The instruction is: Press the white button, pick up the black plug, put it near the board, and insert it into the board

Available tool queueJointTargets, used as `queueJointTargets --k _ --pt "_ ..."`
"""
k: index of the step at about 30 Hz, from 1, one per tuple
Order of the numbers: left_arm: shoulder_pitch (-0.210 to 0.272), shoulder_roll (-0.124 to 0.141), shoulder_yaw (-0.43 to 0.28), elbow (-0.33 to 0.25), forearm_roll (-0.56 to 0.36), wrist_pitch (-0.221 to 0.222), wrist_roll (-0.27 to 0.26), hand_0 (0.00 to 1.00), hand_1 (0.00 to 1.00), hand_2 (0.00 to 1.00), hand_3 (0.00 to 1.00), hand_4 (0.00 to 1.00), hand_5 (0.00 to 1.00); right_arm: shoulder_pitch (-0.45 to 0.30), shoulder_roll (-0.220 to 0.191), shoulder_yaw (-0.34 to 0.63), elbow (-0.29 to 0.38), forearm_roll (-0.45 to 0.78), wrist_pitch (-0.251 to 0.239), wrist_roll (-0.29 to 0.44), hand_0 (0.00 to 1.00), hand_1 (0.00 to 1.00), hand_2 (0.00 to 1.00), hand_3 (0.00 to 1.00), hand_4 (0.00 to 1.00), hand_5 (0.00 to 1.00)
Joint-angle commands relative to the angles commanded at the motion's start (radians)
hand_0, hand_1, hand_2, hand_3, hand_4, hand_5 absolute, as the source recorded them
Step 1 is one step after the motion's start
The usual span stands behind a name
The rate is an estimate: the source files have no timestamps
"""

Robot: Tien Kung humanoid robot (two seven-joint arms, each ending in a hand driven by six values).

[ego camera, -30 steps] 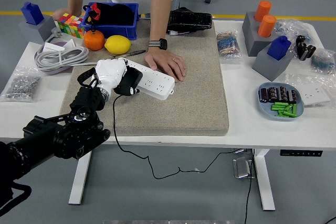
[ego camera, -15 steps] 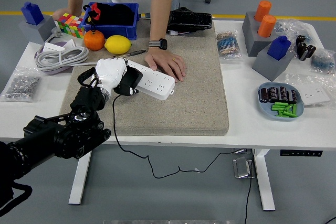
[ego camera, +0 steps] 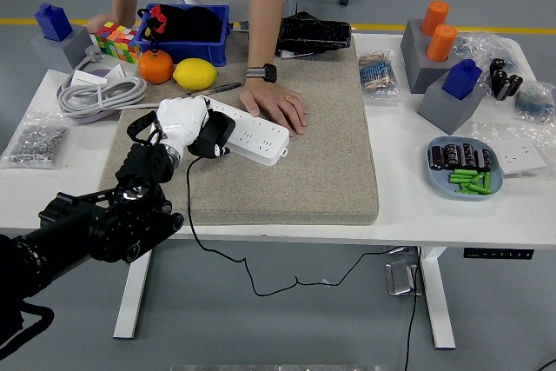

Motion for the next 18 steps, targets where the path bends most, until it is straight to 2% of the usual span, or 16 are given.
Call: queueJointTargets --k 3,4,9,10,15,16,18 --pt "0.001 0.0 -0.001 0.001 -0.006 -0.002 0.002 0.284 0.502 0.494 0.635 0.998 0.533 0.0 0.0 -0.001 0.0 0.0 0.0 0.0 0.738 0.613 0.578 0.588 0.643 0.342" --pt "0.001 -0.001 -0.001 0.001 -0.008 -0.003 0.003 0.359 0.593 0.598 0.689 0.998 0.674 0.0 0.001 0.0 0.0 0.0 0.0 0.0 0.739 0.613 0.578 0.588 0.643 0.342" --pt "0.002 -0.001 -0.003 0.0 -0.013 -0.008 0.013 0.359 0.593 0.598 0.689 0.998 0.674 -0.001 0.0 0.0 0.0 0.0 0.0 0.0 0.739 0.613 0.578 0.588 0.643 0.342" --pt "0.001 -0.001 -0.004 0.0 -0.014 -0.009 0.014 0.457 0.653 0.646 0.735 0.998 0.738 -0.001 0.0 -0.001 0.0 0.0 0.0 0.0 0.739 0.613 0.578 0.588 0.643 0.342" --pt "-0.001 0.0 -0.006 -0.002 -0.013 -0.016 0.017 0.457 0.653 0.646 0.735 0.998 0.738 0.0 0.0 0.0 0.0 0.0 0.001 0.0 0.739 0.613 0.578 0.588 0.643 0.342" --pt "-0.001 -0.001 -0.006 -0.002 -0.014 -0.018 0.019 0.53 0.703 0.686 0.761 0.998 0.77 0.0 0.0 0.001 0.0 0.0 0.001 0.0 0.739 0.613 0.578 0.588 0.643 0.341" --pt "-0.001 -0.001 -0.006 -0.002 -0.016 -0.02 0.019 0.53 0.703 0.686 0.761 0.998 0.77 0.0 0.0 0.002 0.0 0.0 0.001 0.0 0.739 0.613 0.578 0.588 0.643 0.341"
